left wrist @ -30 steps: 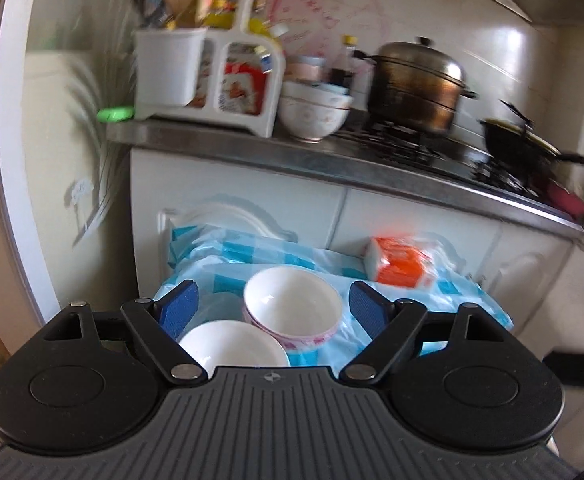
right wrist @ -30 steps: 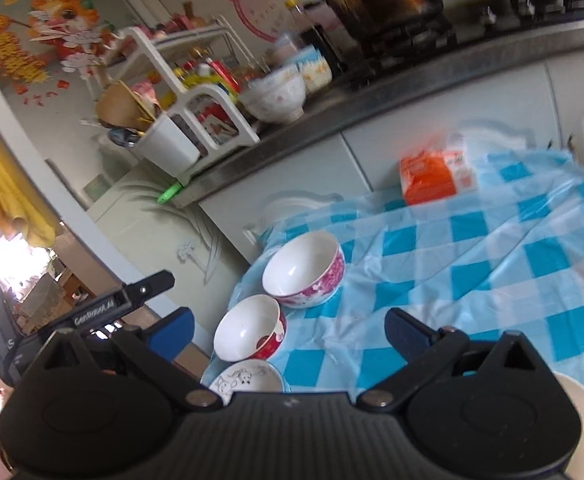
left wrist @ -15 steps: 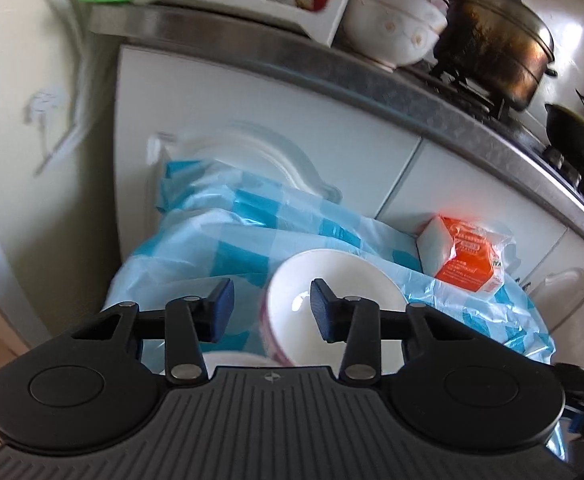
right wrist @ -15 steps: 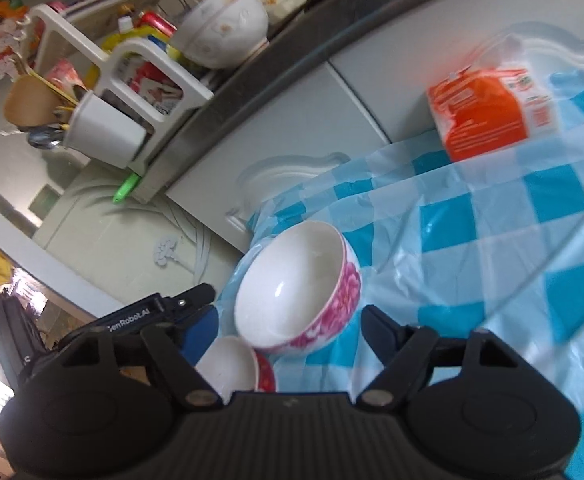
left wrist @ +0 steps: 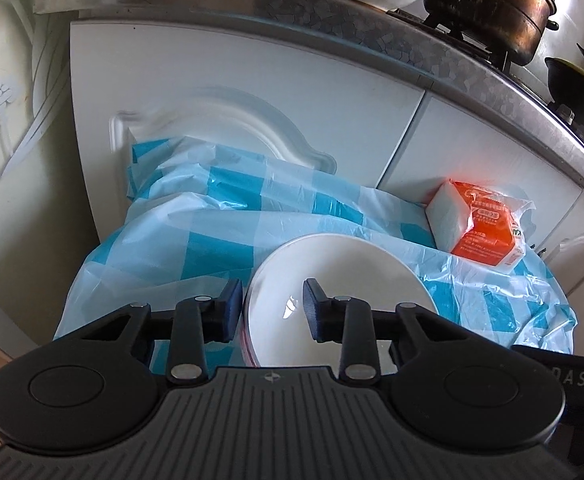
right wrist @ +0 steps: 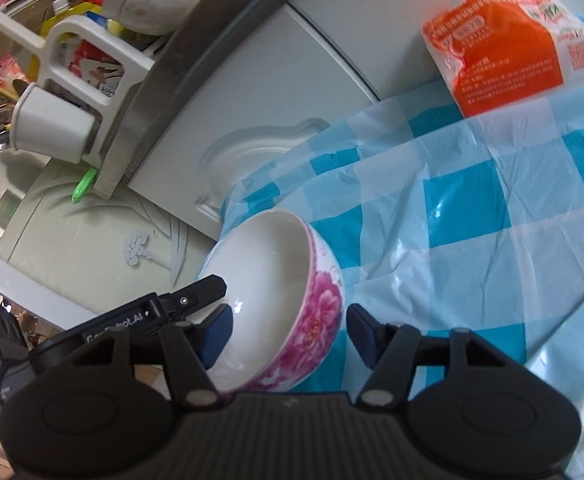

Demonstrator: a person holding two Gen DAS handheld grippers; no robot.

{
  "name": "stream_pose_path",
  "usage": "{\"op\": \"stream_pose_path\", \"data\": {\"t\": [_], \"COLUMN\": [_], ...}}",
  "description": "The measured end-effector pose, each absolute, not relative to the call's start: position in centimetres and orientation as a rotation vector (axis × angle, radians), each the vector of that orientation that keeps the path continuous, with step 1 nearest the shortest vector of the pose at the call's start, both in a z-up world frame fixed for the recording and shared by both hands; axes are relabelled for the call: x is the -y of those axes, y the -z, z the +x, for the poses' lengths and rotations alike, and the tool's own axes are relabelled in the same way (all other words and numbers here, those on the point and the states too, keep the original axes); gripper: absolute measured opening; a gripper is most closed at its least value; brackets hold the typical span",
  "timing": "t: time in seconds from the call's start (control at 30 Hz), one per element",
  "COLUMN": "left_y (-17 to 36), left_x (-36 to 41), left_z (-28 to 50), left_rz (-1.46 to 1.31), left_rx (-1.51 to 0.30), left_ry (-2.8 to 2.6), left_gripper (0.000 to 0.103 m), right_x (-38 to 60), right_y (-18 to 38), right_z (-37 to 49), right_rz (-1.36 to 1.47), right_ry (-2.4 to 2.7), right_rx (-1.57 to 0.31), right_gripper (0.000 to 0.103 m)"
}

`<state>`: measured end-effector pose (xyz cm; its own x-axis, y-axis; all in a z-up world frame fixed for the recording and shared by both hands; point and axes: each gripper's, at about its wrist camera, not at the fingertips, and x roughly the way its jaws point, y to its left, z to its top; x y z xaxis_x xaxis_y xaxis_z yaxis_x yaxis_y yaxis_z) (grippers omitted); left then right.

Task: Organize plates and bowls
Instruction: 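Carry the pink floral bowl with both grippers across the cloth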

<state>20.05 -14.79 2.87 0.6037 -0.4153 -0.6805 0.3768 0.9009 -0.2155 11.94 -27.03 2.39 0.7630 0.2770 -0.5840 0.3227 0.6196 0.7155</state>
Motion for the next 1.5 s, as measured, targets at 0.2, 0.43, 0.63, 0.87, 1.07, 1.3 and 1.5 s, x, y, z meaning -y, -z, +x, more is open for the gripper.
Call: {"op": "stream_pose_path", "data": {"t": [0.2, 0.43, 0.63, 0.87, 1.07, 1.3, 1.5], "left_y": [-2.6, -2.0, -1.9, -2.4, -2.9, -4.1, -4.6], "left_x": [14.7, 14.6, 14.4, 15.6, 16.8, 17.9, 19.2], "left_z": [20.4, 20.7, 20.8, 19.6, 18.4, 16.1, 13.6], "left_rz": [-0.060, -0.079, -0.114, -0.105, -0.097, -0.091, -0.068], "left_rx": [-0.804, -0.808, -0.816, -0.821, -0.828, -0.823, -0.834], "left_ry": [0.472, 0.488, 0.497, 0.535, 0.564, 0.589, 0.609], "left_gripper": [0.034, 0.033, 0.033, 0.033, 0.032, 0.032, 0.033], "right_x": [27.0, 26.9, 27.0, 27.6, 28.7, 29.6, 30.2], "right_y": [-1.2, -0.7, -0.6, -1.1, -1.8, -3.2, -4.1], "right_z": [12.5, 12.9, 12.8, 11.8, 10.1, 7.7, 4.9], "right_rz": [0.956, 0.965, 0.965, 0.939, 0.950, 0.956, 0.968], "right_ry": [0.022, 0.013, 0.020, 0.067, 0.087, 0.102, 0.120], "right_rx": [-0.746, -0.745, -0.737, -0.725, -0.704, -0.687, -0.690], "right_gripper": [0.056, 0.052, 0.050, 0.050, 0.050, 0.050, 0.050]}}
